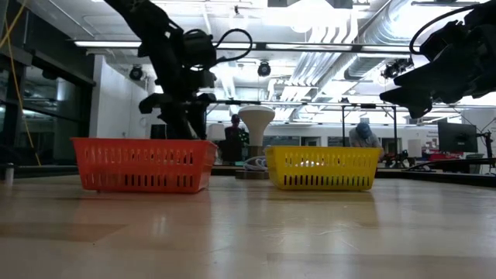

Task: Pick & Place Office items
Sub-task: Put the white charger adapter into the orange bin

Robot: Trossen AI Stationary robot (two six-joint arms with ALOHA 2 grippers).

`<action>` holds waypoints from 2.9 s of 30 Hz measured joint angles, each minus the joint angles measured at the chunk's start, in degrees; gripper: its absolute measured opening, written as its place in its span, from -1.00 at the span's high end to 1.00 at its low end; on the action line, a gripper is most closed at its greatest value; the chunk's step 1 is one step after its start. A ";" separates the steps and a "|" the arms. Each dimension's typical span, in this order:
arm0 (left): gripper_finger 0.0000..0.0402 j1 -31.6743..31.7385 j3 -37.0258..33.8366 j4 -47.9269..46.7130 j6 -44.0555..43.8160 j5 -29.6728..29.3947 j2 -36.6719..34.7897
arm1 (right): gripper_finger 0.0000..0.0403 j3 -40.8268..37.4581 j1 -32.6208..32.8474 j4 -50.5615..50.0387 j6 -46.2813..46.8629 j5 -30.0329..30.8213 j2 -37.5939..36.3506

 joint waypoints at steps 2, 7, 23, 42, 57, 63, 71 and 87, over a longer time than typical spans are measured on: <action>0.07 0.13 0.00 1.50 0.79 0.53 0.51 | -0.09 -0.01 0.02 -0.02 -0.01 0.00 0.01; 0.07 0.09 0.02 1.84 -2.42 1.20 0.32 | -0.09 -0.02 0.02 0.03 -0.02 -0.02 0.11; 0.07 1.47 4.59 -6.78 -0.66 3.29 2.27 | -0.09 -0.02 0.01 -0.02 0.00 -0.01 0.24; 0.07 -0.02 12.29 -13.63 12.37 -2.89 13.61 | -0.09 -0.01 0.00 -0.02 -0.02 -0.02 0.24; 0.07 -1.83 12.35 -10.66 16.61 -7.35 15.53 | -0.09 -0.02 0.02 0.01 -0.02 -0.02 0.22; 0.07 -1.83 12.35 -9.73 17.48 -8.10 15.53 | -0.09 0.00 0.02 -0.01 0.00 -0.02 0.23; 0.07 -2.68 12.34 -9.06 17.15 -8.12 17.29 | -0.09 -0.01 0.01 -0.02 -0.02 -0.02 0.23; 0.10 -2.95 12.28 -8.57 15.54 -8.07 18.35 | -0.09 -0.01 0.00 -0.02 -0.01 -0.02 0.22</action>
